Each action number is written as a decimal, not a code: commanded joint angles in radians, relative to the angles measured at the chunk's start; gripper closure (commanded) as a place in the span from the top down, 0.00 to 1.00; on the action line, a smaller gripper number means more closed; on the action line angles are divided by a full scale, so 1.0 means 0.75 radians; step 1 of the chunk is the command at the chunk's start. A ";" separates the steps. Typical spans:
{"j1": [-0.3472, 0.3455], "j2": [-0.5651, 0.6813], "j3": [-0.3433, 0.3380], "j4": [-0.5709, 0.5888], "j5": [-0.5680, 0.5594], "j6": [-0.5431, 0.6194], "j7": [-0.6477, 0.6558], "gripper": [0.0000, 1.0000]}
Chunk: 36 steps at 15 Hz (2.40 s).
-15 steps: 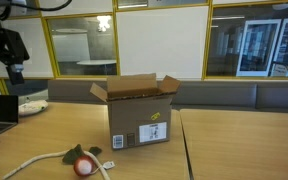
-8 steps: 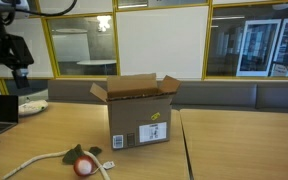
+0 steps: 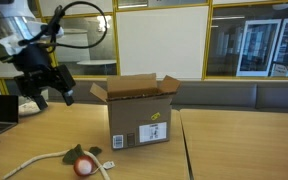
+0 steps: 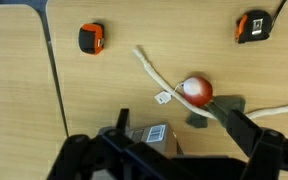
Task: Put all the objects on the table into the cardboard box.
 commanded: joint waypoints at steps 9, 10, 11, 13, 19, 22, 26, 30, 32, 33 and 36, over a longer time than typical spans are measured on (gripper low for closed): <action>-0.278 0.413 -0.264 0.057 -0.017 0.407 0.129 1.00; -0.288 0.431 -0.292 0.056 -0.012 0.423 0.117 1.00; -0.293 0.446 -0.322 0.054 0.000 0.431 0.090 1.00; -0.301 0.470 -0.377 0.046 0.020 0.436 0.031 1.00; -0.315 0.549 -0.539 0.042 0.156 0.422 -0.236 1.00; -0.328 0.636 -0.593 0.049 0.195 0.436 -0.358 1.00; -0.343 0.785 -0.614 0.072 0.194 0.465 -0.397 1.00; -0.357 0.906 -0.613 0.079 0.181 0.564 -0.395 1.00; -0.366 0.945 -0.612 0.072 0.210 0.641 -0.427 1.00; -0.372 0.962 -0.610 0.069 0.224 0.677 -0.445 1.00; -0.397 1.017 -0.598 0.049 0.312 0.782 -0.512 1.00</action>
